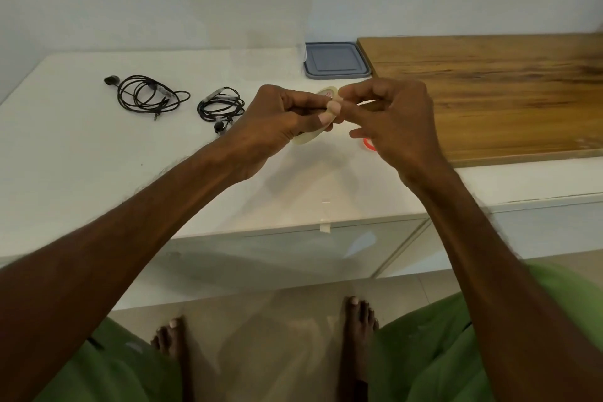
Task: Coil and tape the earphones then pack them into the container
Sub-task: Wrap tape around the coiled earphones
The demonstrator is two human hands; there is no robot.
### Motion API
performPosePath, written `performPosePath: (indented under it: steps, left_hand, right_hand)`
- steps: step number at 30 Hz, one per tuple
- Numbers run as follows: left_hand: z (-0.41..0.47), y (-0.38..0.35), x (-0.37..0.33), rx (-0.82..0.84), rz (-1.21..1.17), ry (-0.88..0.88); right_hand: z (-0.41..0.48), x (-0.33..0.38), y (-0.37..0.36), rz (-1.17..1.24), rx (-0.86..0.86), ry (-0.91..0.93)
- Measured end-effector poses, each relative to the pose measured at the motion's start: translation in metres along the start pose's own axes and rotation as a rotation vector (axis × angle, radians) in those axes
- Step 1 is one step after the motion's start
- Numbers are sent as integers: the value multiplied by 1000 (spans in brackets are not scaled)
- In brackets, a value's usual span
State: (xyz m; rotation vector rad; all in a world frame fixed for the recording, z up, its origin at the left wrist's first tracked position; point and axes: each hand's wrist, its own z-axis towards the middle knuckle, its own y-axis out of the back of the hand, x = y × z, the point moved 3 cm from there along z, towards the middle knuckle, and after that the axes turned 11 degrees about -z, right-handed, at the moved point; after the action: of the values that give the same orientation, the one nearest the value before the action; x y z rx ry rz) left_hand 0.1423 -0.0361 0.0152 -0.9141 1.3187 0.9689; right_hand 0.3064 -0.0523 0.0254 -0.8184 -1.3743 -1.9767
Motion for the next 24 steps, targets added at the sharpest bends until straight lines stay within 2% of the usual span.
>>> performPosePath:
  steps: [3,7,11,15,18,20,21,22,24]
  left_hand:
    - [0,0,-2,17,21,0]
    - [0,-1,0,20,12,22]
    - [1,-3,3,-3,-12,54]
    - [-1,-6,9,-26,9,118]
    - [0,-1,6,-148,197,33]
    - [2,11,-11,-307,471,-180]
    - [4,17,-20,-314,561,-275]
    - [8,20,-27,-250,618,-320]
    - [16,19,-34,-37,691,-284]
  right_hand:
    - [2,-1,1,1,-40,11]
    - [3,-1,-4,-247,-107,125]
    - [13,-6,-5,-399,-147,143]
    - [25,-10,0,-405,-50,148]
    - [28,-5,4,-388,15,200]
    - [28,2,7,-370,60,257]
    - [26,7,8,-364,86,295]
    - [23,12,9,-353,112,334]
    - [16,23,9,-339,140,412]
